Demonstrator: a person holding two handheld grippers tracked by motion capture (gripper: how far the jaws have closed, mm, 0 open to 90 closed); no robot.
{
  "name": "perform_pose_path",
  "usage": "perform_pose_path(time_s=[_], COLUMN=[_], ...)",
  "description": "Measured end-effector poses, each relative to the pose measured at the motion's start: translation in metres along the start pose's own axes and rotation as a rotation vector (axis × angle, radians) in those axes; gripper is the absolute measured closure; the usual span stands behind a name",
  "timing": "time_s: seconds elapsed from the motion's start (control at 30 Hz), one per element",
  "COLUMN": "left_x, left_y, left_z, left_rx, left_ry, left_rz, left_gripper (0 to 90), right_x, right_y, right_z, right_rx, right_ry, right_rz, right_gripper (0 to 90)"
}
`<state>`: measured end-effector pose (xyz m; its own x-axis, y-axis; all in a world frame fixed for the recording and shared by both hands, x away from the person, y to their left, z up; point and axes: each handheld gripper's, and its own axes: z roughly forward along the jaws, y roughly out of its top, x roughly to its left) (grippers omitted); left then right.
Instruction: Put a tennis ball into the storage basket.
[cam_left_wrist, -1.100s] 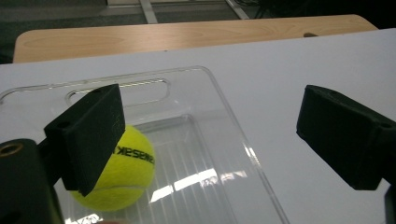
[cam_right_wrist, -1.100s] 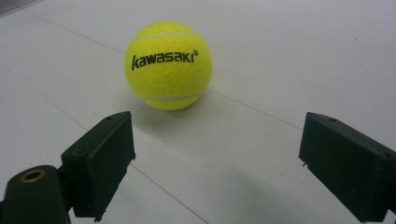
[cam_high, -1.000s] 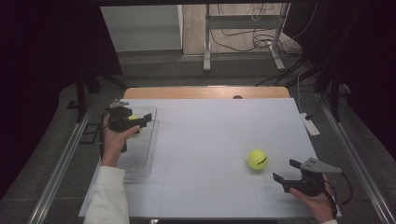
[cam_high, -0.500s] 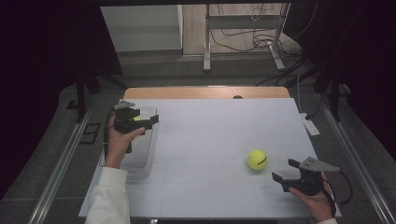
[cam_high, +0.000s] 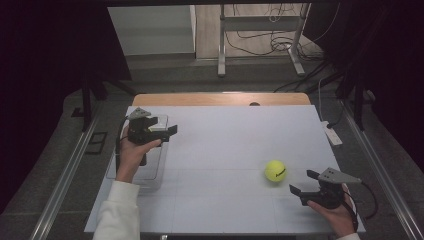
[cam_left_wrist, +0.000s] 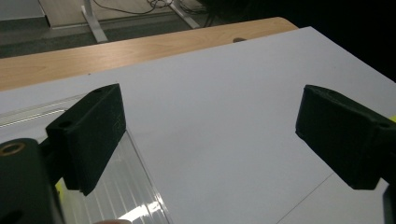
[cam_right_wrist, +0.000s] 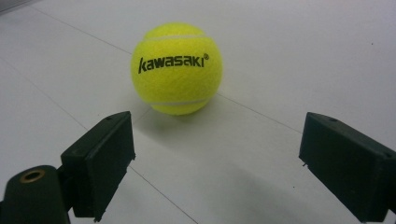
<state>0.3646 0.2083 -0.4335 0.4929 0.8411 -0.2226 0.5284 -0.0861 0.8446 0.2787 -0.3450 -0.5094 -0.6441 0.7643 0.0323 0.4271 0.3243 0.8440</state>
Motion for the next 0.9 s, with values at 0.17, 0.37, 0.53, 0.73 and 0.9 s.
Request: perform_pose_path(time_s=[0.17, 0.37, 0.53, 0.73, 0.9], left_x=[-0.007, -0.016, -0.025, -0.032, -0.039], left_y=[0.002, 0.002, 0.003, 0.003, 0.003], left_z=[0.001, 0.004, 0.007, 0.009, 0.012], left_rx=[-0.002, 0.007, 0.018, 0.023, 0.032], left_ry=[-0.023, -0.053, -0.075, -0.092, -0.104], left_rz=[0.012, 0.035, 0.056, 0.074, 0.088], left_gripper=[9.3, 9.1, 9.1, 9.0, 9.0], right_x=[0.0, -0.001, -0.001, -0.001, -0.001], right_y=[0.0, 0.0, 0.0, 0.0, 0.0], right_z=[0.0, 0.0, 0.0, -0.001, 0.0], right_rx=[0.001, 0.001, 0.002, 0.0, 0.0], right_ry=[0.001, -0.001, -0.002, -0.005, -0.004], right_rz=[0.0, 0.002, 0.002, 0.001, -0.001], right_gripper=[10.3, 10.2, 10.3, 10.2, 10.3])
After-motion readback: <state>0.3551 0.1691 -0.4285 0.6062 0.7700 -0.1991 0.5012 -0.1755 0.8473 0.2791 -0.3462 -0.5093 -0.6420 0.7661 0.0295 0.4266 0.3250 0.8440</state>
